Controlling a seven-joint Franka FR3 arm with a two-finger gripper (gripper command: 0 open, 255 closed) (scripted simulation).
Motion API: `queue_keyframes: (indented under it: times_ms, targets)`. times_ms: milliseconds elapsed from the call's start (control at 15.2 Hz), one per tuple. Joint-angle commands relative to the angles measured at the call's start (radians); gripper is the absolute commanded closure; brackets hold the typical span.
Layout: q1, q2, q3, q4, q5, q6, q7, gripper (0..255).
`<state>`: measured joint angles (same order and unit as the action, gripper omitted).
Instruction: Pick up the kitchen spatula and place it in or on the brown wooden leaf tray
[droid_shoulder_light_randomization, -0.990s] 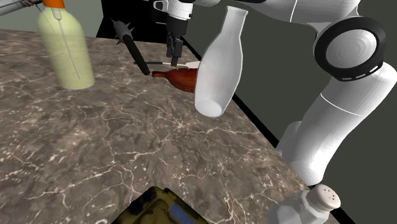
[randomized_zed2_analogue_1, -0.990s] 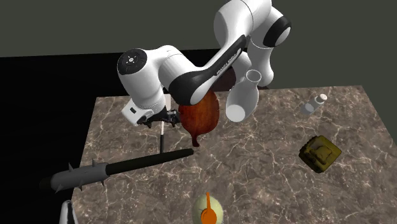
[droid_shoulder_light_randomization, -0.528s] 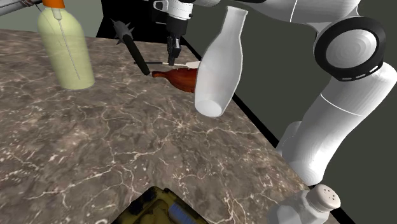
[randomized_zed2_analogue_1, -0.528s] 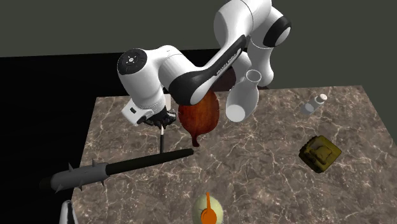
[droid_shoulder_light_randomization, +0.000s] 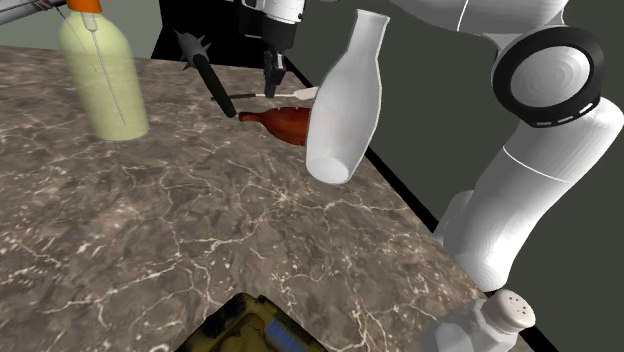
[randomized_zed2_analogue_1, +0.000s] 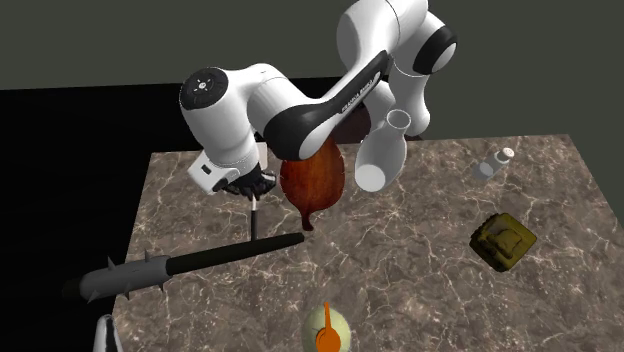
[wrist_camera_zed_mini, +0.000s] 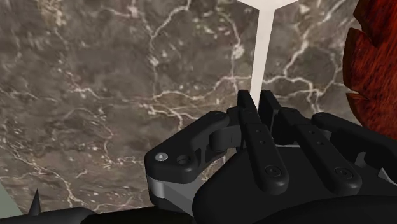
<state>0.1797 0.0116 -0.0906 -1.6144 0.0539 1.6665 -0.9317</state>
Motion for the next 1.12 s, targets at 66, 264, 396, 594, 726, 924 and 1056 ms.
queue_keyframes:
  times_ms: [66,264,396,594,726,924,1056]
  targets:
    - [0.0,0.012,0.0,0.057,0.001,-0.046,0.002,255]
    - [-0.001,0.024,-0.001,0.114,0.002,-0.09,0.003,255]
    - [-0.002,0.034,-0.001,0.154,0.003,-0.12,0.004,255]
    - [-0.003,0.052,-0.002,0.218,0.005,-0.167,0.005,255]
    - [-0.004,0.066,-0.003,0.264,0.006,-0.199,0.005,255]
    - [-0.006,0.09,-0.004,0.339,0.009,-0.25,0.006,255]
    - [0.001,0.046,0.001,0.289,0.004,-0.243,0.016,255]
